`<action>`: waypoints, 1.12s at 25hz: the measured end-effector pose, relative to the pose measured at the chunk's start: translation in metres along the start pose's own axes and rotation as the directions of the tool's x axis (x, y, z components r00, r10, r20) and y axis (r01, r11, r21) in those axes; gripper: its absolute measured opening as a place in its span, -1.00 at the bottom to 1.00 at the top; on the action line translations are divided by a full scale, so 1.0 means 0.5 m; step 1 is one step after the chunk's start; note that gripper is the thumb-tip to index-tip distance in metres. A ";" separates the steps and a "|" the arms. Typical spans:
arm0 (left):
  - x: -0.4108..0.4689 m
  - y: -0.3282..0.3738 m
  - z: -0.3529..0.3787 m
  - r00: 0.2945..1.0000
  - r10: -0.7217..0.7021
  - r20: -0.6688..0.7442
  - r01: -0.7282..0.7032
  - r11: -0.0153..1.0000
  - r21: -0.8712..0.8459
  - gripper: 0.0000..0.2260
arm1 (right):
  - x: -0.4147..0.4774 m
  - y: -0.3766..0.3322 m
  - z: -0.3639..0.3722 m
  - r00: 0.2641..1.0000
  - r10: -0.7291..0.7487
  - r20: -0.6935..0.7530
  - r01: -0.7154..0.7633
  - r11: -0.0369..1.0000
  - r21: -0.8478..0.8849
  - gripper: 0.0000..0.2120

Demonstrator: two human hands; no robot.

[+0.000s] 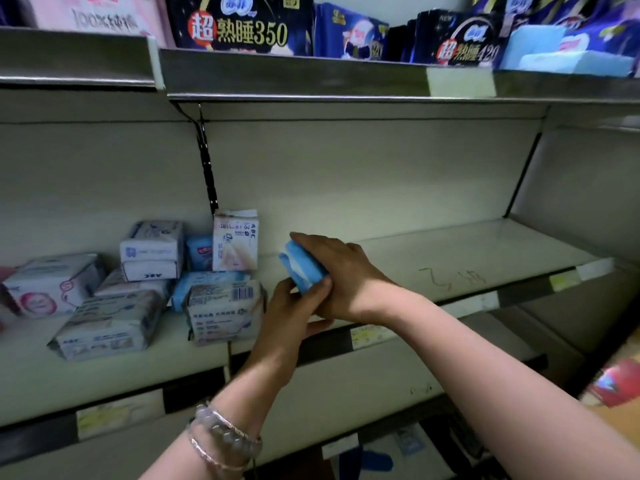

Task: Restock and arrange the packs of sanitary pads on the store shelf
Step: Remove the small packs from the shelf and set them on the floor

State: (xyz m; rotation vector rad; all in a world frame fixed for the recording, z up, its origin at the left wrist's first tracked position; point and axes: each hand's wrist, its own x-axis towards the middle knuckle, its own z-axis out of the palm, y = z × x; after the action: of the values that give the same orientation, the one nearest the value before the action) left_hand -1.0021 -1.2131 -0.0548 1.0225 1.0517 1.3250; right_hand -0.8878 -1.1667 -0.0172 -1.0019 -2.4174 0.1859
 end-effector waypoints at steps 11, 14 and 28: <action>-0.254 -0.038 0.103 0.997 0.034 -0.069 -0.052 0.961 -0.271 -0.56 | -0.266 0.007 -0.119 0.958 0.267 -0.108 -0.120 0.711 0.692 -0.55; -0.322 -0.054 0.113 0.997 -0.011 -0.081 -0.012 0.962 -0.271 -0.56 | -0.318 -0.005 -0.097 0.931 0.364 0.001 -0.200 0.508 0.838 -0.78; -0.478 -0.031 -0.030 0.954 0.002 -0.301 -0.139 0.890 -0.434 -0.63 | -0.323 -0.211 0.019 0.934 0.308 0.183 -0.263 0.240 0.935 -0.78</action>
State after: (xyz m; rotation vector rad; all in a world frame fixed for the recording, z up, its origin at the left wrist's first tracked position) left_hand -1.0077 -1.4524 -0.0723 0.5257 0.8618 1.7216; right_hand -0.8620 -1.3537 -0.0582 -0.7563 -1.4733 1.5469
